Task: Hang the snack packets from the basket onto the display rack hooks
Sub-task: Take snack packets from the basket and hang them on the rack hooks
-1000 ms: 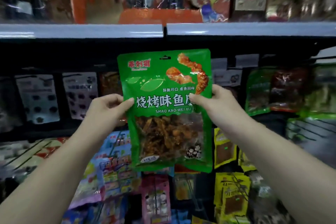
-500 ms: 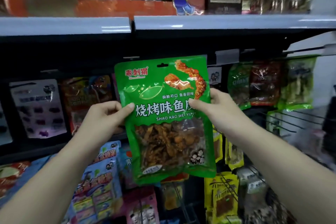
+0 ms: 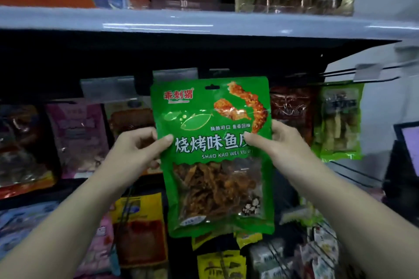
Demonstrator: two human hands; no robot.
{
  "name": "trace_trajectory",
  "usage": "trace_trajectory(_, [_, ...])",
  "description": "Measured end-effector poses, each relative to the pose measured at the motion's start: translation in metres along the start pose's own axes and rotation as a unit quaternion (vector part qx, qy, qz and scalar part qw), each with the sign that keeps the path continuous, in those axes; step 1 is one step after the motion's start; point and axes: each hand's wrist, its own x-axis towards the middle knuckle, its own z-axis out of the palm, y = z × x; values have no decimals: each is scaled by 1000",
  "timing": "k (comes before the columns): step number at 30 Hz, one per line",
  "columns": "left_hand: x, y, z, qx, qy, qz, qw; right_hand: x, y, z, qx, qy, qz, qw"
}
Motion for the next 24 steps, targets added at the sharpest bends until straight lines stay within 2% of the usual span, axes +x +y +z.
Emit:
trace_trajectory(5, [27, 2, 95, 28, -21, -5, 999, 24, 40, -82, 7, 17, 25, 1000])
trace_trajectory(10, [50, 7, 152, 1, -9, -39, 999, 49, 65, -129, 25, 28, 37, 999])
trace_trajectory(15, [61, 10, 183, 8, -9, -58, 998, 62, 85, -150, 36, 48, 41, 997])
trace_trajectory(24, [68, 12, 199, -14, 15, -39, 999, 77, 98, -157, 41, 48, 32, 998])
